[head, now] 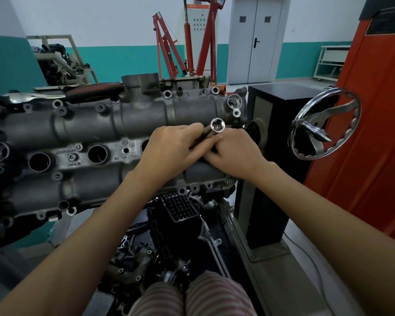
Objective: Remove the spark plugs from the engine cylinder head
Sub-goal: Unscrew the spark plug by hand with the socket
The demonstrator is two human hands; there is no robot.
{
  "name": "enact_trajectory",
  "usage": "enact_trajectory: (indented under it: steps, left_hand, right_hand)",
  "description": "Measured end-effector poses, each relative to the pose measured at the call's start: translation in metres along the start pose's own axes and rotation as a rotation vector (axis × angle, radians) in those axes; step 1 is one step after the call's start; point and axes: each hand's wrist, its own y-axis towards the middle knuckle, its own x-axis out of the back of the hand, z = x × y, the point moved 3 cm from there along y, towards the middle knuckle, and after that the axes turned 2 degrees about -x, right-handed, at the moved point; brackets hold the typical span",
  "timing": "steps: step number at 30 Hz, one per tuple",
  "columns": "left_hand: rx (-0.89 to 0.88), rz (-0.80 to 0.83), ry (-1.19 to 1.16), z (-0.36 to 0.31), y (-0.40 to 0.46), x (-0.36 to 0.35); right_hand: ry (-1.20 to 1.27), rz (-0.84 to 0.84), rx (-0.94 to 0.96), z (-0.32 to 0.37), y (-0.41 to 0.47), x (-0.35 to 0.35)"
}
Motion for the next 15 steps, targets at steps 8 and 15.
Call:
enact_trajectory:
  steps: [8, 15]
  left_hand:
    - [0.045, -0.005, -0.025, 0.0002, 0.0007, -0.0003]
    - [0.003, -0.019, -0.018, -0.0013, 0.0002, 0.0015]
  right_hand:
    - [0.005, 0.05, -0.008, -0.0021, 0.0017, -0.0012]
    - [0.01, 0.005, 0.005, -0.0007, -0.0004, 0.0009]
